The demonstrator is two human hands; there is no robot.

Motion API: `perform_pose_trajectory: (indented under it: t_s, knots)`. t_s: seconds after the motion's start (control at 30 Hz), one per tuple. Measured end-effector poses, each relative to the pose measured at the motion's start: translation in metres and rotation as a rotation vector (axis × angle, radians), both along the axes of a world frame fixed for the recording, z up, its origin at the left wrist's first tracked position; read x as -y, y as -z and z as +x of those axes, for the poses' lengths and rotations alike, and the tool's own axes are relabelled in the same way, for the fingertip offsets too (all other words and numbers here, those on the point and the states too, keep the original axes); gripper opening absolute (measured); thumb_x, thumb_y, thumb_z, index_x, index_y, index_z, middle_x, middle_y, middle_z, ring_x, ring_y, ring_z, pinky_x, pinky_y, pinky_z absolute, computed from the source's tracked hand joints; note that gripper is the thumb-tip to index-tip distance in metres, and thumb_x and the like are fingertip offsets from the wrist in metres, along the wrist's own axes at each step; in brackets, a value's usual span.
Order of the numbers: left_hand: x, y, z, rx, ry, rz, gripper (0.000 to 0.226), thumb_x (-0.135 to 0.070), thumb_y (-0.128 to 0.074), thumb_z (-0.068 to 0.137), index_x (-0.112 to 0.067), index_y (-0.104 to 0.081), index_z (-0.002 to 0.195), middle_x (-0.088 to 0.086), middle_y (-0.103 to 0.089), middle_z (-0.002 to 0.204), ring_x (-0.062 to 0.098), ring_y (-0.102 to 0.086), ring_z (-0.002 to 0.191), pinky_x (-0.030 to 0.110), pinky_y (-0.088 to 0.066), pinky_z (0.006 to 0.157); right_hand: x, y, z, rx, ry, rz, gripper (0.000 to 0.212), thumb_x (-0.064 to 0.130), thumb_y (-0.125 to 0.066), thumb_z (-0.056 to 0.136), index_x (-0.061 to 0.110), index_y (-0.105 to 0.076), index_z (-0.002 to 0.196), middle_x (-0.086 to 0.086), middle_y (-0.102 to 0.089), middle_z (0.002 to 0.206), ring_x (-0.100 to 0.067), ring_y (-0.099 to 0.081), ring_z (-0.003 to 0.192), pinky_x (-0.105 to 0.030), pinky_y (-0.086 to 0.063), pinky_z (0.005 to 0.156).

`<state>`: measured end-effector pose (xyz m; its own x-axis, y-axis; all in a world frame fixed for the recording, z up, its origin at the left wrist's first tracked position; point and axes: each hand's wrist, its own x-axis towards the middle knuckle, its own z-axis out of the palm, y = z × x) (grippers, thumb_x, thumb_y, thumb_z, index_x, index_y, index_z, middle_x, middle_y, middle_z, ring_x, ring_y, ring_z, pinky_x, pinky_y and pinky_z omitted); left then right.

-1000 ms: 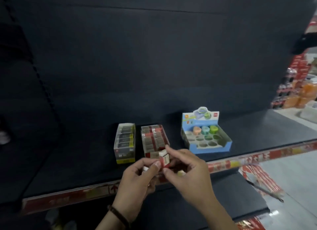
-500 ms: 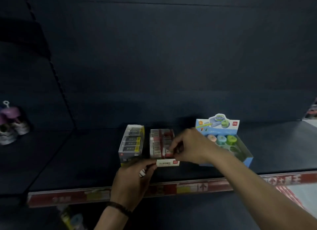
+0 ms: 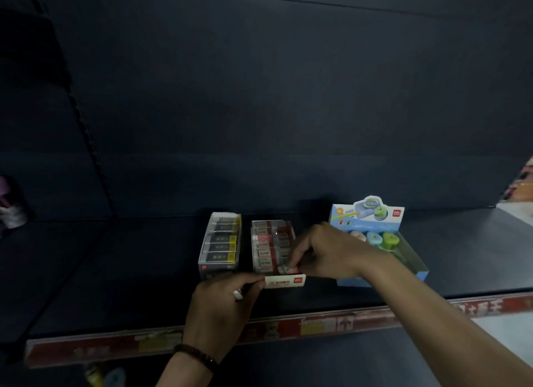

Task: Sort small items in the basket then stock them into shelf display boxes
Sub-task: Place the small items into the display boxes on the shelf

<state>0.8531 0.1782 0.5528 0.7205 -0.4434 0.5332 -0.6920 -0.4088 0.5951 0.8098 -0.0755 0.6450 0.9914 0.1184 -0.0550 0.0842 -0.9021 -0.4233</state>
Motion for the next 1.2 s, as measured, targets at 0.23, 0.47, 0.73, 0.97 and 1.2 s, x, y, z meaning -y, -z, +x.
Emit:
perform_pose_trajectory:
  t_s: [0.23,0.47,0.73,0.97,1.2]
  knots:
    - [0.000,-0.013,-0.012,-0.236,0.027,-0.165,0.013,-0.028,-0.082,0.088,-0.038,-0.081,0.097,-0.028,-0.075,0.093,-0.006,-0.071,0.091,0.014,-0.056,0.079,0.004,0.017,-0.015,0.070,-0.057,-0.134,0.028,0.023,-0.069,0.094,0.037,-0.081,0.115,0.024,-0.063,0.119,-0.003,-0.048,0.121,-0.032,-0.040,0.110]
    - [0.005,-0.040,-0.025,-0.966,0.282,-0.638,0.028,-0.012,-0.062,0.103,-0.036,-0.070,0.116,0.008,-0.073,0.100,0.025,-0.069,0.089,0.039,-0.061,0.085,-0.010,-0.009,-0.028,0.153,0.071,-0.047,0.024,0.029,-0.068,0.100,0.044,-0.078,0.116,0.026,-0.065,0.113,0.006,-0.057,0.114,-0.025,-0.043,0.105]
    - [0.017,-0.065,-0.018,-1.119,0.400,-0.848,0.038,0.015,-0.040,0.102,-0.001,-0.057,0.131,0.024,-0.075,0.118,0.035,-0.074,0.112,0.043,-0.062,0.093,-0.070,0.005,-0.047,0.616,0.248,0.508,0.029,0.013,-0.086,0.084,0.035,-0.080,0.102,0.009,-0.069,0.091,-0.016,-0.069,0.089,-0.024,-0.053,0.076]
    - [0.034,-0.072,-0.010,-1.208,0.268,-0.928,0.023,-0.010,-0.055,0.106,-0.001,-0.061,0.126,0.021,-0.075,0.119,0.035,-0.074,0.110,0.048,-0.056,0.097,-0.092,0.024,-0.046,0.742,0.317,0.390,0.035,0.019,-0.096,0.067,0.034,-0.078,0.093,0.020,-0.063,0.097,-0.002,-0.068,0.091,-0.008,-0.046,0.077]
    - [0.040,-0.074,-0.006,-1.239,0.311,-0.894,0.032,-0.016,-0.055,0.107,0.005,-0.055,0.131,0.023,-0.074,0.118,0.035,-0.073,0.102,0.040,-0.063,0.081,-0.082,0.032,-0.037,0.790,0.294,0.274,0.028,0.018,-0.087,0.073,0.025,-0.076,0.099,0.019,-0.064,0.101,-0.001,-0.067,0.091,-0.013,-0.050,0.078]
